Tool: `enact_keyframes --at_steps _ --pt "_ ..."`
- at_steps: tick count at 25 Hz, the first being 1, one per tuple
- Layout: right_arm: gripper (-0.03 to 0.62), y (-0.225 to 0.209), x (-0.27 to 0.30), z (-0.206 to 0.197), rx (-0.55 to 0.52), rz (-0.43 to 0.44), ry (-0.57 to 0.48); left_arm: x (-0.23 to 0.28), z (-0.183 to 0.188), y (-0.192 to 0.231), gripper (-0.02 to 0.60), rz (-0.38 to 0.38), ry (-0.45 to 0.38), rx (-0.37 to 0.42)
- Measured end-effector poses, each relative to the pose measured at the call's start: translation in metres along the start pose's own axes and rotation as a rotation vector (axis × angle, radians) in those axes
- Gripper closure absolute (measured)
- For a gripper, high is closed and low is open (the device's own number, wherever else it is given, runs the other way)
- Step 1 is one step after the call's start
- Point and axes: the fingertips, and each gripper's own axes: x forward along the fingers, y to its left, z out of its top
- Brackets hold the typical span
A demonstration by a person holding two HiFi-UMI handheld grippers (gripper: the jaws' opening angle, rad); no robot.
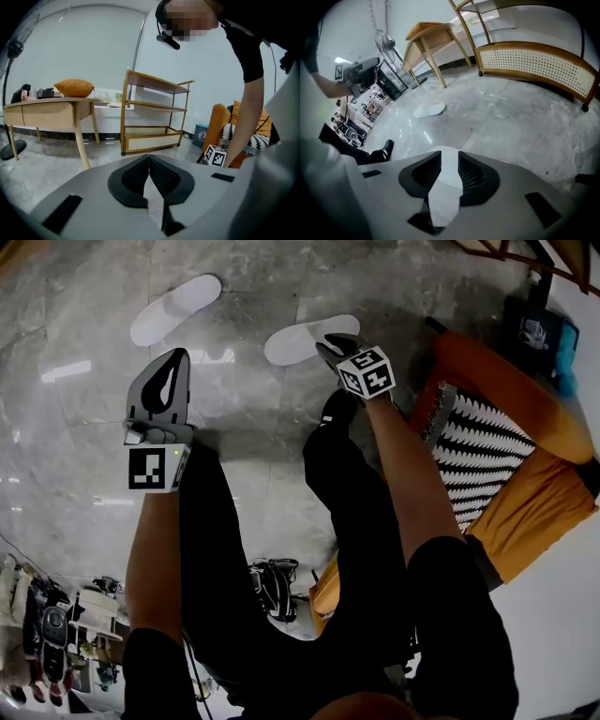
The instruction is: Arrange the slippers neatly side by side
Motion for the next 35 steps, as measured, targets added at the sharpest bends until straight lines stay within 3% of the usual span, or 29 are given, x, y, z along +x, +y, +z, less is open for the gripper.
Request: enact_keyframes --at_steps 9,15,19,26,35 --pt "0.464 -0.014 0.056 -0.033 -0.013 0.002 0.076 0.016 -0.048 0.009 0.566 -0.015 0.016 0.006" --pt "0.467 -0.019 0.074 -0.042 -0.009 0.014 0.122 0.013 -0.055 0.009 0.566 -0.027 0.014 0.011" --pt "0.529 -0.016 0.072 -0.044 -0.039 0.017 0.141 0.002 -0.059 0.013 0.566 -0.020 0.021 0.014" --pt "0.554 -0.006 0.060 -0.034 -0.137 0.030 0.175 -0.010 -0.064 0.020 0.566 0.014 0.044 0.002" --pt "0.556 0.023 0.036 0.015 -0.234 0.044 0.179 -0.042 -0.056 0.023 0.566 0.038 0.084 -0.032"
